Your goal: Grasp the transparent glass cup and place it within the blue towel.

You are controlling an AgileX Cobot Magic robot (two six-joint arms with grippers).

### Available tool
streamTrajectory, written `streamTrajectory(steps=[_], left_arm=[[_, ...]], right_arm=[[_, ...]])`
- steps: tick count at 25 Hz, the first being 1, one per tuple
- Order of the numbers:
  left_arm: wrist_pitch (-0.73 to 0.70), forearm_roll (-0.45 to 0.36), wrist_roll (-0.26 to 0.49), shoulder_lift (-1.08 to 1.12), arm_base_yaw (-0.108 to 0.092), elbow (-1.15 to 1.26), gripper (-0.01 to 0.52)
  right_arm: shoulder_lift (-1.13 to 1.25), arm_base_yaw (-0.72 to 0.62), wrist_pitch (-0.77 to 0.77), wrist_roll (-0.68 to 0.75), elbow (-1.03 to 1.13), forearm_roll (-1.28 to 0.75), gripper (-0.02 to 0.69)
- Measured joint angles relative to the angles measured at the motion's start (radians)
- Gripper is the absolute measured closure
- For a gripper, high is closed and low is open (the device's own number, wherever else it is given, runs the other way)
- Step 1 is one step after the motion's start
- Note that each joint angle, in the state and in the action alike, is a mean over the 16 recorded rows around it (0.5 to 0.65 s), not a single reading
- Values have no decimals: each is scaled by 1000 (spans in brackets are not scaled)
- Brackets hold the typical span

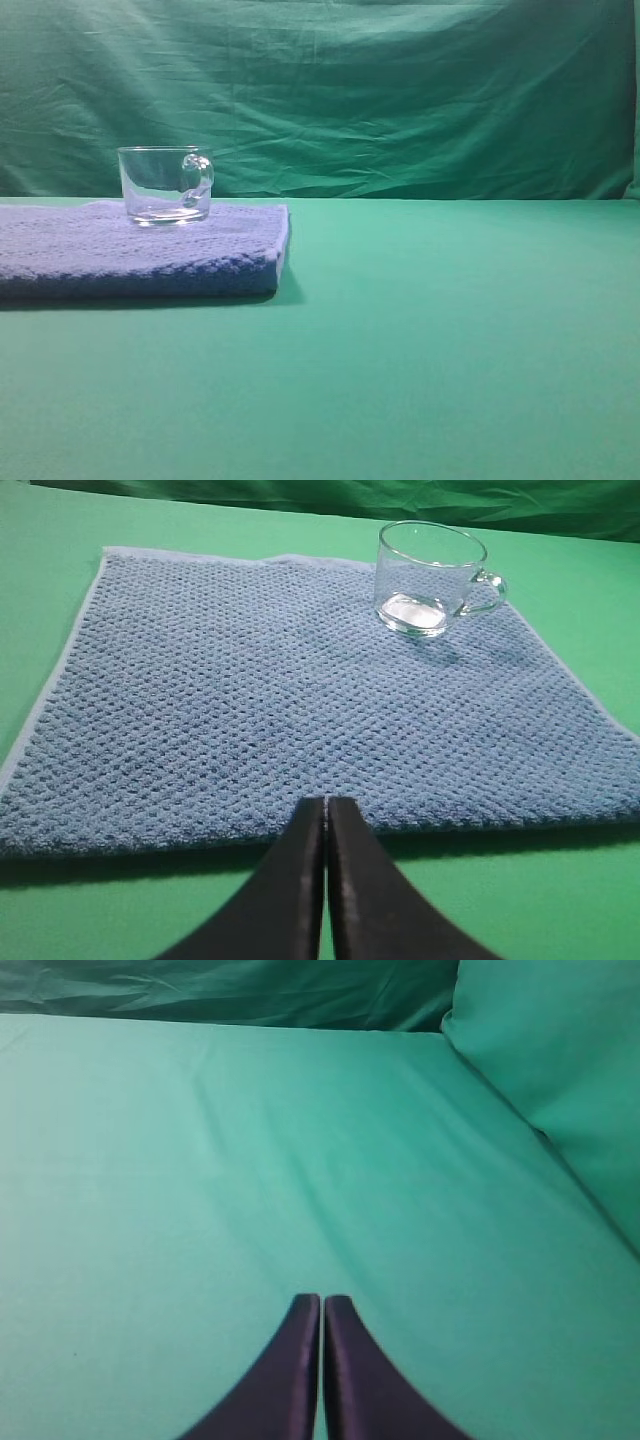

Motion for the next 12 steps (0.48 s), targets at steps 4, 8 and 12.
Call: streamTrajectory(steps=[4, 8, 12], left_arm=[[0, 0, 0, 0, 0, 0, 514], [0, 0, 0, 0, 0, 0, 514], [0, 0, 0, 0, 0, 0, 514]], right_arm=[[0, 0, 0, 0, 0, 0, 665], [0, 0, 0, 0, 0, 0, 665], [0, 0, 0, 0, 0, 0, 665]])
